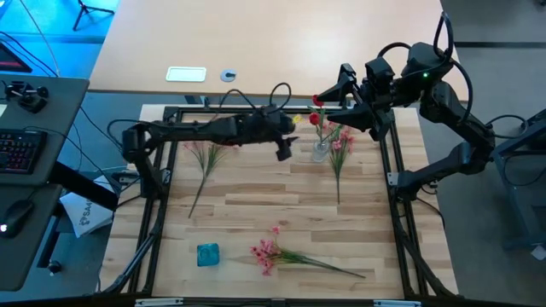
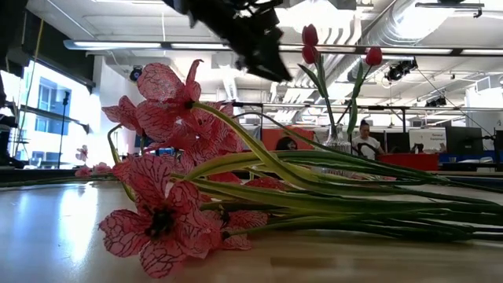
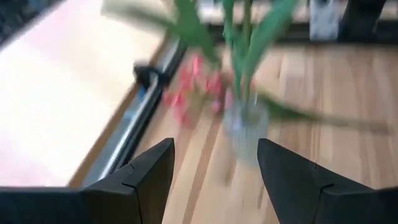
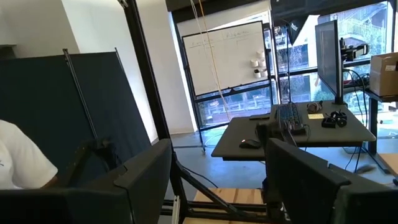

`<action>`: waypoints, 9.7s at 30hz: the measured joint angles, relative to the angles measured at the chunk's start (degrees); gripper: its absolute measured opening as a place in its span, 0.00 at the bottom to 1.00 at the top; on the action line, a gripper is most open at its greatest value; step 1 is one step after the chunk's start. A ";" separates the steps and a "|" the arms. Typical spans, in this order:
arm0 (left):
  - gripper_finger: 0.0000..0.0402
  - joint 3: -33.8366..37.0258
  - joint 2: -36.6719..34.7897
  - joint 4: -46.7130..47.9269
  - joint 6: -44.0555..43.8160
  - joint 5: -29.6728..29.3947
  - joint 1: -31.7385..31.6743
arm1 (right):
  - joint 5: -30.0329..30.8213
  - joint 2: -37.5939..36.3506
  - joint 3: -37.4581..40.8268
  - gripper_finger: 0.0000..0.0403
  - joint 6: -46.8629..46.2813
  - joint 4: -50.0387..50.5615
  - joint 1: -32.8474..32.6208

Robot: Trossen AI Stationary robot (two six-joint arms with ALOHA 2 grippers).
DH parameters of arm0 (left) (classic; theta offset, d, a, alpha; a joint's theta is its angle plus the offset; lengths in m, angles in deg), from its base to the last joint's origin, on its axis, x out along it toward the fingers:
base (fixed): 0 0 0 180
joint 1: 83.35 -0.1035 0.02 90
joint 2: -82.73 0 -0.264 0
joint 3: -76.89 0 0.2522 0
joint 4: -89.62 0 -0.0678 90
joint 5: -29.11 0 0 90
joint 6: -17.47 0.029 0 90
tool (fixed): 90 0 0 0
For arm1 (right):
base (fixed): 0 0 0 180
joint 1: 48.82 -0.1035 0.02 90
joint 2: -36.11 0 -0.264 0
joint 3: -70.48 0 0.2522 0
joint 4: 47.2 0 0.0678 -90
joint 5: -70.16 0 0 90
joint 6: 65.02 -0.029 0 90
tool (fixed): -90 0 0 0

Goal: Sort flowers into vase by color
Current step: Put the bottom pink flower into the blue vase, then put the left pink flower into the blue vase

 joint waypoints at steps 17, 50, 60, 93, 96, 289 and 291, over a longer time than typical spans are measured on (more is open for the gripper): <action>0.54 33.95 -33.47 -9.50 -26.25 -9.68 8.71 | -1.59 1.06 0.00 0.64 -0.11 7.01 -4.93; 0.54 34.22 -56.41 5.25 -34.46 -1.78 12.18 | 20.72 41.25 0.00 0.64 -47.20 45.17 -48.40; 0.54 34.22 -58.55 5.76 -36.74 -1.34 12.18 | 25.12 49.09 0.00 0.64 -44.52 44.15 -51.28; 0.54 34.15 -57.40 3.65 -41.77 -1.79 12.18 | 25.23 34.33 29.00 0.64 -44.83 14.26 -53.06; 0.54 34.15 -57.20 3.76 -41.77 -1.78 12.18 | 29.74 38.35 25.52 0.64 -42.54 24.22 -52.56; 0.54 48.84 -38.79 38.63 -68.09 5.61 -6.17 | 31.77 -1.38 70.18 0.70 -45.01 -9.73 -34.96; 0.54 48.84 -35.77 36.66 -65.07 5.67 -7.15 | 33.00 -1.38 70.18 0.70 -46.63 -9.78 -34.05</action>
